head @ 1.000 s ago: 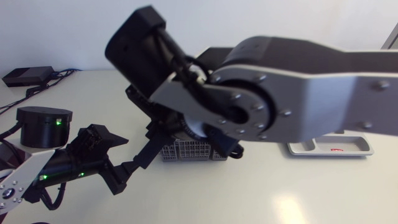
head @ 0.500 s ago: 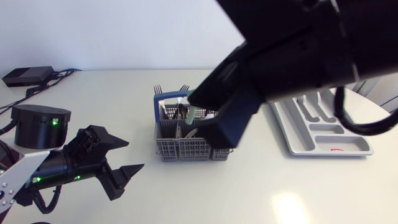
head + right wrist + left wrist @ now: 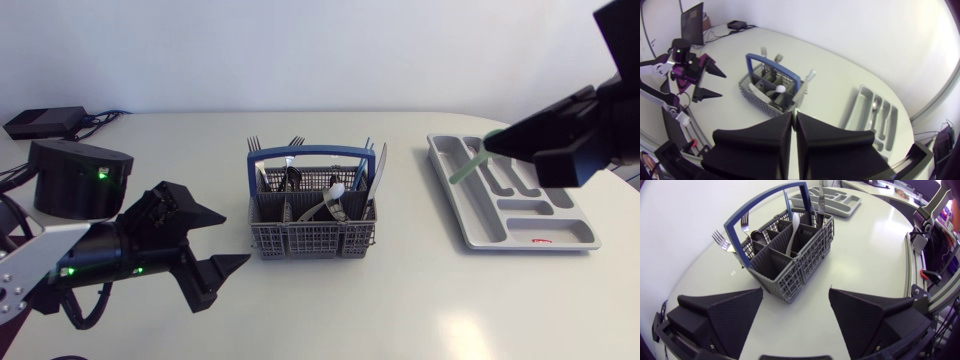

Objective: Sort the cutlery from the basket into the organizer compartments.

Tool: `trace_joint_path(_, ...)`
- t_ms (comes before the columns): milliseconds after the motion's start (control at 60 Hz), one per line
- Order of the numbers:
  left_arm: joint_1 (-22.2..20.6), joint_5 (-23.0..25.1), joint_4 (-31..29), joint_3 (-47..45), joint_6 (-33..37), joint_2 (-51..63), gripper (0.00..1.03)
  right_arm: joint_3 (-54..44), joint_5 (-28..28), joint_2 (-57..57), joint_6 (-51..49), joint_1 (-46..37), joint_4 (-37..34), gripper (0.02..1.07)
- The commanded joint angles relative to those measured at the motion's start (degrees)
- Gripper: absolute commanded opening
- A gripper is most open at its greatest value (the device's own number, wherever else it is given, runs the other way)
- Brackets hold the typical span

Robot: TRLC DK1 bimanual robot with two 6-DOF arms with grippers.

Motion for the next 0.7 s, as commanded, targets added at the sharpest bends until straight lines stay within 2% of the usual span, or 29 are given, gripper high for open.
trace_joint_path(0, -0.7, -0.3, -0.3, 2.8, -1.4, 1.3, 0.91, -3.9, 0.3, -1.2, -3.7, -5.6, 0.5, 0.09)
trace_joint_path(183, -2.4, -0.3, -0.2, 3.6, -1.9, 2.9, 0.91, -11.0, -0.1, -2.6, -10.1, -17.8, 6.1, 0.09)
trace_joint_path(333, -2.7, -0.5, -0.2, 4.5, -2.5, 4.3, 0.91, -16.1, -3.1, -0.5, -15.3, -28.4, 12.7, 0.09)
trace_joint_path(683, -4.3, -0.7, -0.2, 6.5, -3.5, 7.7, 0.91, -22.6, -2.9, 13.6, -23.7, -44.5, 28.3, 0.09)
